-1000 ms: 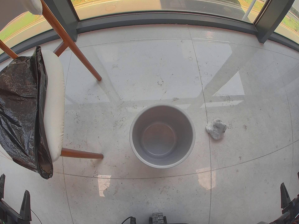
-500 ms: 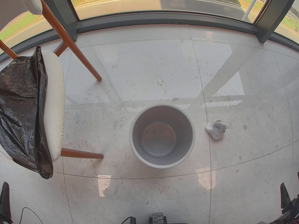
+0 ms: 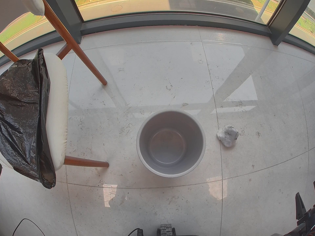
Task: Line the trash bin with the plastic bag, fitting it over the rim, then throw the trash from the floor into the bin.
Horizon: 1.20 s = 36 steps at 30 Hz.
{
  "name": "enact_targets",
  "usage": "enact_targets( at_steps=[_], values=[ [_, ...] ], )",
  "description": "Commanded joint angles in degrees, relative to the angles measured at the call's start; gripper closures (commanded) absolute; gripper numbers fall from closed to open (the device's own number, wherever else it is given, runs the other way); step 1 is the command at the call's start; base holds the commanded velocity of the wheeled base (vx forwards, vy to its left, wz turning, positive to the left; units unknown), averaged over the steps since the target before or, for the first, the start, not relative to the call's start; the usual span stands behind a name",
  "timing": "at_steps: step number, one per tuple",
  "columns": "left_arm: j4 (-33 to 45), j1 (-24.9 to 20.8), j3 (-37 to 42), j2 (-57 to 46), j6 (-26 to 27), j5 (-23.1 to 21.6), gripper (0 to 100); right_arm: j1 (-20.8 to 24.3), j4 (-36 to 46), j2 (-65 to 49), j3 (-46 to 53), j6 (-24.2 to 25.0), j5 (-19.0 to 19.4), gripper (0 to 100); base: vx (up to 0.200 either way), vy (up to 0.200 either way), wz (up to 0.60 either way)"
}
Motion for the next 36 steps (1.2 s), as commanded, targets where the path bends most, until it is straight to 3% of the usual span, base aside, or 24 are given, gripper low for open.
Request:
enact_targets(
  at_steps=[1,6,16,20,21,24,29,36],
  values=[
    [-1.95,-0.45,-2.61,9.05,-0.02,-2.61,0,0.01,-0.01,-0.93,1.01,-0.07,-0.08,0,0.0,0.0,0.0],
    [-6.35,-0.36,-2.35,14.59,-0.29,-7.27,0,0.01,-0.01,-0.93,1.01,0.01,0.0,0,0.0,0.0,0.0],
    [-10.48,0.43,-5.16,26.19,0.07,-6.57,0,0.01,-0.01,-0.93,1.01,0.1,0.0,0,0.0,0.0,0.0],
    [-10.57,0.51,-7.62,30.06,0.15,-2.09,0,0.01,-0.01,-0.93,1.01,0.1,0.0,0,0.0,0.0,0.0],
    [-10.57,0.34,-10.17,32.96,0.07,3.36,0,0.01,-0.01,-0.93,1.01,0.1,0.0,0,0.0,0.0,0.0],
    [-10.57,0.34,-12.28,36.12,-0.2,6.88,0,0.01,-0.01,-0.93,1.01,0.1,0.0,0,0.0,0.0,0.0],
    [-10.39,0.43,-14.92,40.43,-0.02,8.55,0,0.01,-0.01,-0.93,1.01,0.1,0.0,0,0.0,0.0,0.0],
    [-10.48,0.34,-15.36,45.08,0.15,14.96,0,0.01,-0.01,-0.93,1.01,0.19,0.0,0,0.0,0.0,0.0]
  ],
)
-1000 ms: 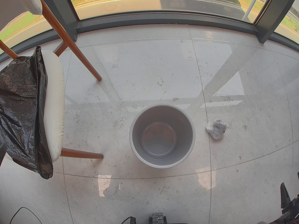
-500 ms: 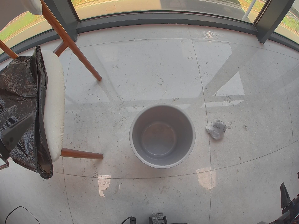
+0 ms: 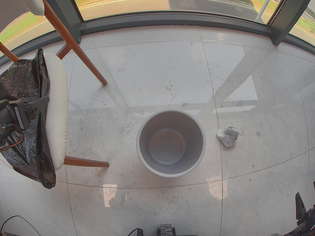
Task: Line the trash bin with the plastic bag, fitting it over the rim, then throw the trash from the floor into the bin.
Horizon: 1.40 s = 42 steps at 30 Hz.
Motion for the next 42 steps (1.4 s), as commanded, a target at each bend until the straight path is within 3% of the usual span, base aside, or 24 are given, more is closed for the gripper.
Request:
enact_targets(
  at_steps=[1,17,25,26,29,42],
  values=[
    [0.03,0.04,-0.65,5.02,-0.04,1.68,0,0.01,-0.01,-0.93,1.01,0.06,0.0,0,0.0,0.0,0.0],
    [-0.23,0.3,-2.49,11.52,-0.04,2.21,0,0.01,-0.01,-0.93,1.01,0.14,-0.08,0,0.0,0.0,0.0],
    [-3.14,0.56,-3.28,13.9,1.54,5.28,0,0.01,-0.01,-0.93,1.01,0.14,-0.08,0,0.0,0.0,0.0],
    [-3.31,1.53,-3.28,14.34,2.07,5.72,100,0.01,-0.01,-0.93,1.01,0.14,-0.08,0,0.0,0.0,0.0],
    [-3.4,3.55,-3.37,14.86,3.74,5.72,100,0.01,-0.01,-0.93,1.01,0.14,-0.08,0,0.0,0.0,0.0],
    [-3.31,3.73,-2.75,14.95,4.44,5.64,100,0.01,-0.01,-0.93,1.01,0.23,-0.08,0,0.0,0.0,0.0]
  ],
)
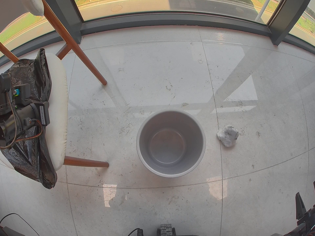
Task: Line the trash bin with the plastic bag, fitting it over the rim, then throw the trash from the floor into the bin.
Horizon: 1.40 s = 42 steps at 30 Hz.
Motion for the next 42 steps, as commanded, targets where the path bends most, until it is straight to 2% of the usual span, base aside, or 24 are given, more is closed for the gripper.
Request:
enact_targets(
  at_steps=[1,6,10,13,17,23,29,33,38,42],
  values=[
    [0.22,0.06,-0.14,-0.23,0.02,-0.07,100,0.04,-0.01,-0.93,1.01,0.04,0.0,0,0.0,0.0,0.0],
    [0.22,-0.03,-0.58,-0.67,-0.07,-1.22,100,0.04,-0.01,-0.93,1.01,0.04,0.0,0,0.0,0.0,0.0],
    [0.31,0.32,1.97,-2.25,-0.6,-3.06,100,0.04,-0.01,-0.93,1.01,0.04,0.0,0,0.0,0.0,0.0],
    [0.31,1.9,2.59,-2.87,-1.04,-3.94,100,0.04,-0.01,-0.93,1.01,0.04,0.0,0,0.0,0.0,0.0],
    [0.4,4.1,2.85,-2.78,-3.41,-7.81,100,0.04,-0.01,-0.93,1.01,0.04,0.0,0,0.0,0.0,0.0],
    [0.22,4.19,2.15,-2.78,-6.75,-9.65,100,0.04,-0.01,-0.93,1.01,0.04,0.0,0,0.0,0.0,0.0],
    [0.4,4.37,1.71,-3.22,-13.08,-13.52,100,0.04,-0.01,-0.93,1.01,0.04,0.0,0,0.0,0.0,0.0],
    [0.66,4.54,2.5,-3.75,-17.65,-18.88,100,0.04,-0.01,-0.93,1.01,0.04,0.0,0,0.0,0.0,0.0],
    [0.31,4.63,2.15,-4.45,-26.09,-21.69,100,0.04,-0.01,-0.93,1.01,0.04,0.0,0,0.0,0.0,0.0],
    [0.31,4.89,2.15,-4.63,-29.43,-24.15,100,0.04,-0.01,-0.93,1.01,0.04,0.0,0,0.0,0.0,0.0]
  ],
)
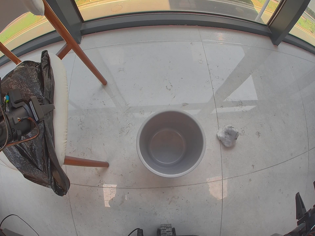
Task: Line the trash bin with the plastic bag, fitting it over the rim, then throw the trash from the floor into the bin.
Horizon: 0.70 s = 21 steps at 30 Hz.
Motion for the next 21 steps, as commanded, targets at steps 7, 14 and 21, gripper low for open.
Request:
enact_targets(
  at_steps=[7,14,21],
  values=[
    [-0.25,0.41,-0.1,-1.4,-9.06,-4.76,100,0.01,-0.01,-0.93,1.01,0.0,-0.01,0,0.0,0.0,0.0],
    [-0.25,0.32,0.08,-2.28,-12.84,-9.69,100,0.01,-0.01,-0.93,1.01,0.0,-0.01,0,0.0,0.0,0.0],
    [-0.25,0.24,0.52,-5.35,-15.3,-17.68,100,0.01,-0.01,-0.93,1.01,0.0,-0.01,0,0.0,0.0,0.0]
  ],
)
